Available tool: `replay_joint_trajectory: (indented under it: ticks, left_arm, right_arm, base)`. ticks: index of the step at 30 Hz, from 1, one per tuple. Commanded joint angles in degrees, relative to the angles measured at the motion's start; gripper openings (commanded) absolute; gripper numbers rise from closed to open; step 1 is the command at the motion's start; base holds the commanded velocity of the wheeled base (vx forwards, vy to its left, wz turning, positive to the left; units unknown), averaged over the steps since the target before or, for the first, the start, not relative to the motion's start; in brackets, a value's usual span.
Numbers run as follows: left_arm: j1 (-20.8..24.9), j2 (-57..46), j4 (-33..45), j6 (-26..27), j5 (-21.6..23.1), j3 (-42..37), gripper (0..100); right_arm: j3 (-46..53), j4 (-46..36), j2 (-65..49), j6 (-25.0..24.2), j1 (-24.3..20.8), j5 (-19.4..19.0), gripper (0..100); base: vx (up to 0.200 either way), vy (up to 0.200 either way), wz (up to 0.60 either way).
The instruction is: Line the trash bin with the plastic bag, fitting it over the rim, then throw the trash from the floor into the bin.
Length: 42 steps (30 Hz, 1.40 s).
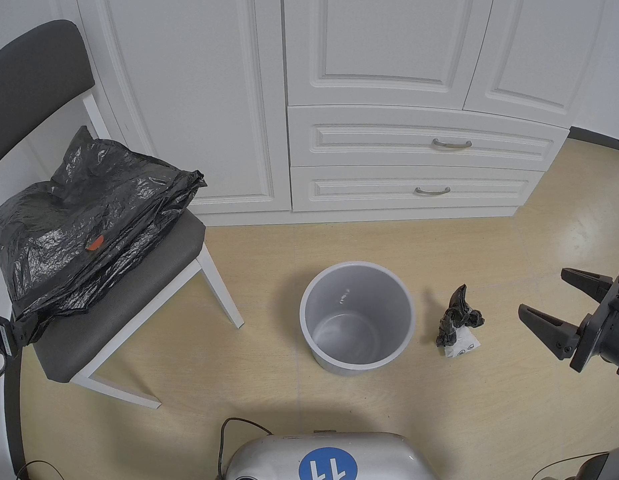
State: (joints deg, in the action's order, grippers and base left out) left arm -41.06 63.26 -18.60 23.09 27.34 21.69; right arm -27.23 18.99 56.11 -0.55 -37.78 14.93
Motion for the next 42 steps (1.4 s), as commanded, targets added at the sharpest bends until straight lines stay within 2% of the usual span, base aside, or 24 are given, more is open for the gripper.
replay_joint_trajectory:
  ticks: [1, 8, 14, 19, 28, 33, 37, 39, 42]
  left_arm:
    - [1.2, 0.7, 0.0, -0.1, -0.2, -0.2, 100]
    - [0.4, 6.2, -0.8, 0.0, -0.4, 0.5, 100]
    - [-4.0, 8.6, -3.9, 2.5, -0.4, -0.3, 100]
    - [-6.0, 10.5, -6.4, 4.6, -0.4, -1.3, 100]
    - [-10.3, 13.6, -14.3, 4.0, 0.0, -1.4, 100]
    - [-11.3, 13.4, -14.6, 3.9, 0.3, -0.9, 100]
    - [-11.3, 13.9, -15.1, 3.0, 0.2, 0.2, 100]
    - [-11.3, 13.5, -16.7, -0.9, 0.2, 0.7, 100]
    - [-11.3, 13.4, -19.2, -3.7, 0.3, 0.2, 100]
  right_arm:
    - [0.3, -0.1, -1.2, 0.1, -0.1, -0.1, 100]
    - [0.4, -0.4, -0.7, 0.1, -0.2, -0.3, 100]
    - [1.0, -0.2, -0.7, 0.1, -0.2, -0.5, 100]
    - [1.0, 0.2, -0.7, 0.4, -0.2, -0.5, 100]
    - [1.0, 0.2, -1.2, 0.5, -0.2, -0.6, 100]
    - [1.0, 0.3, -1.2, 1.1, -0.3, -0.6, 100]
    - [1.2, 0.3, -1.2, 1.3, -0.3, -0.6, 100]
    - [1.2, 0.3, -1.2, 1.3, -0.3, -0.6, 100]
    - [1.2, 0.2, -1.2, 1.3, -0.4, -0.6, 100]
  base:
    - [0.0, 0.0, 0.0]
    - [0.0, 0.0, 0.0]
    - [0.0, 0.0, 0.0]
    - [0.0, 0.0, 0.0]
    - [0.0, 0.0, 0.0]
    - [0.0, 0.0, 0.0]
    - [0.0, 0.0, 0.0]
    - [0.0, 0.0, 0.0]
    - [0.0, 0.0, 0.0]
